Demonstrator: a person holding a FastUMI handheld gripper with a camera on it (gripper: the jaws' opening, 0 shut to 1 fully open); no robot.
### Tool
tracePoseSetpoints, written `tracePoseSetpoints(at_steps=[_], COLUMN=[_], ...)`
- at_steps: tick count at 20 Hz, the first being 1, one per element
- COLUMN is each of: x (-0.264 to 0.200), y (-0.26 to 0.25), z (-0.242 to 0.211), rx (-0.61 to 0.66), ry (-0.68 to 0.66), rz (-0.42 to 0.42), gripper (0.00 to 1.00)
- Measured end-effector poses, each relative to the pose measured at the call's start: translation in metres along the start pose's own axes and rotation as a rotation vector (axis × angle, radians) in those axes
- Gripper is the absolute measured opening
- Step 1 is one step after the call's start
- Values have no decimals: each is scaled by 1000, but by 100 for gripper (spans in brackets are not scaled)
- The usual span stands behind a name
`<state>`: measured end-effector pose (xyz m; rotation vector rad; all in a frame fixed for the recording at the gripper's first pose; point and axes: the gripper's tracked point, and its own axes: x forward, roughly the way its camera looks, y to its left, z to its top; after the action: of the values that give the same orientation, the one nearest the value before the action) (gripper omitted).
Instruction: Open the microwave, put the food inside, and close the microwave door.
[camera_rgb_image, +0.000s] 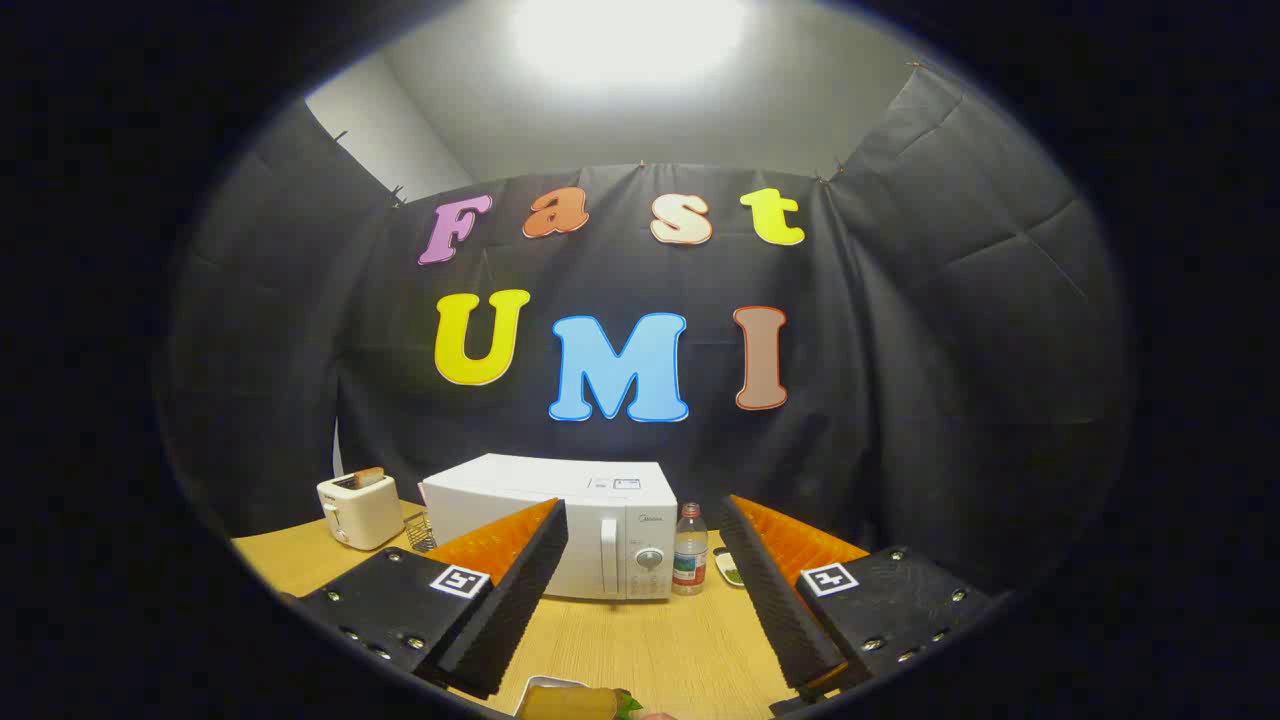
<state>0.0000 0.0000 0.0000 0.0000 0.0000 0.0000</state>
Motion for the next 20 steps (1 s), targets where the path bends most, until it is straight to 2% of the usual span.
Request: tracePoseSetpoints(at_steps=[14,20], x=[7,25], y=[16,23], z=[-1,-15], rx=[4,1], ry=[-3,9], rz=[40,55], gripper=[98,98])
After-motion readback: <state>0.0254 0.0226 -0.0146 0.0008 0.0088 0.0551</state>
